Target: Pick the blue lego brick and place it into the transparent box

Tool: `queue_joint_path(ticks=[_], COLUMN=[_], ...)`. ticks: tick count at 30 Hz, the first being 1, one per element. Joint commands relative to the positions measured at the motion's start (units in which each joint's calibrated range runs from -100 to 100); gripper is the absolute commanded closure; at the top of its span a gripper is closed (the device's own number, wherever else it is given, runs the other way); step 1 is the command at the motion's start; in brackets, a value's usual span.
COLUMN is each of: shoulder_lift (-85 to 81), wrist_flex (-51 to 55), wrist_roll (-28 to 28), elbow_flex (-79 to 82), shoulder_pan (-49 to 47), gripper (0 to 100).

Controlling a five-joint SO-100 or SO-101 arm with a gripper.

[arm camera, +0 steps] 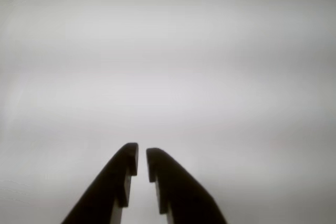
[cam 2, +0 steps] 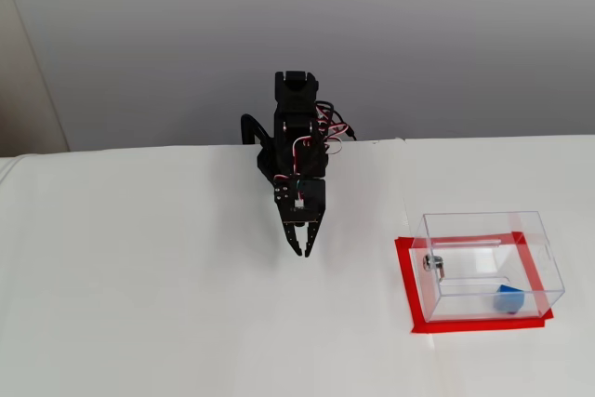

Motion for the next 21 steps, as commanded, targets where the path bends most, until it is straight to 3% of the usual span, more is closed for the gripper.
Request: queue_joint_path(ticks=[1, 21], shoulder_lift=[-0.8, -0.6], wrist_flex=[3.0, 3.4], wrist_roll=[-0.1, 0.3], elbow_flex=[0.9, 0.9], shoulder_pan=[0.2, 0.5], gripper=[98, 99])
